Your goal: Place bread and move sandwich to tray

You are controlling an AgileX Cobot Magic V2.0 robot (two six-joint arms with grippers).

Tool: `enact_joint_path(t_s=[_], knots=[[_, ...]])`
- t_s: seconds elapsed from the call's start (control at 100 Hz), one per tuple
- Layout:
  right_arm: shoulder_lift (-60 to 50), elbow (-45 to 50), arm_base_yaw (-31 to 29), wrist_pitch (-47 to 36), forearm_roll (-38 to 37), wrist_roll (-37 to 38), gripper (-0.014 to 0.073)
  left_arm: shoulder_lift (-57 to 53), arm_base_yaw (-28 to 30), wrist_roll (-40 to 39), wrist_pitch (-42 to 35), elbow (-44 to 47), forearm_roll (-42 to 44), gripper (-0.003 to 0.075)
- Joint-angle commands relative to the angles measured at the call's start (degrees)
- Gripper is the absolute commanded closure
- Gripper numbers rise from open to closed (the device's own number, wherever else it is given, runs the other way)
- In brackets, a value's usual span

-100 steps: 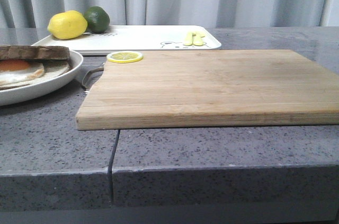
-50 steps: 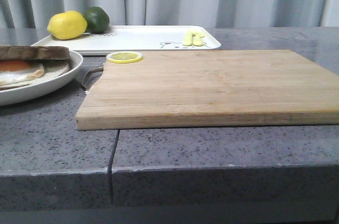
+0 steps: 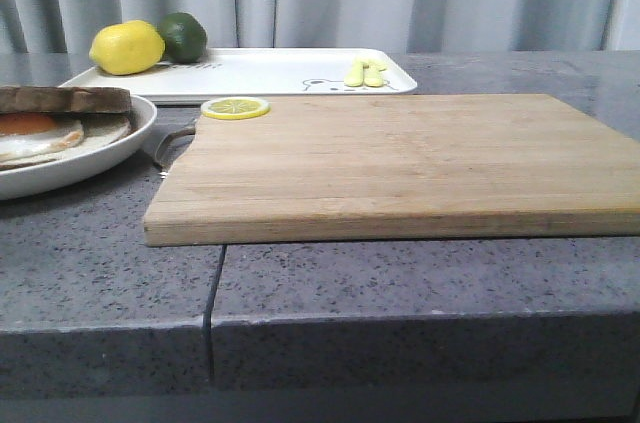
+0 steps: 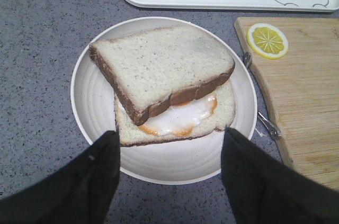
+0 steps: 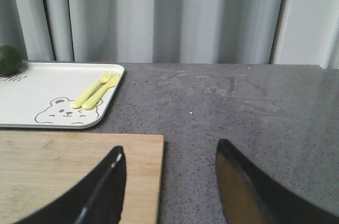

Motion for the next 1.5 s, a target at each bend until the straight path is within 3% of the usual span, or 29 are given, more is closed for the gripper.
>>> enact_joint_path(t_s=[0.0,1.14,1.31,1.49], knots=[[0.01,-1.52,-0.47,-3.96,-0.7,0.11,0.0198,-0.08,0.07,0.16,-3.45,-2.05,-0.91,0.0335],[0.01,-1.52,-0.47,-3.96,-0.7,0.11,0.0198,-0.08,0.07,0.16,-4.47,-2.05,-0.91,0.0335],[0.01,-1.52,-0.47,-3.96,-0.7,0.11,0.0198,0.27,0.44,-4.17,-5.34,-2.05,1.8,0.0335],[0.01,-1.52,-0.47,-3.91,-0.7,0.11,0.0198,1.72,4.46,-7.29,-5.45,-2.05,4.53,0.0335]])
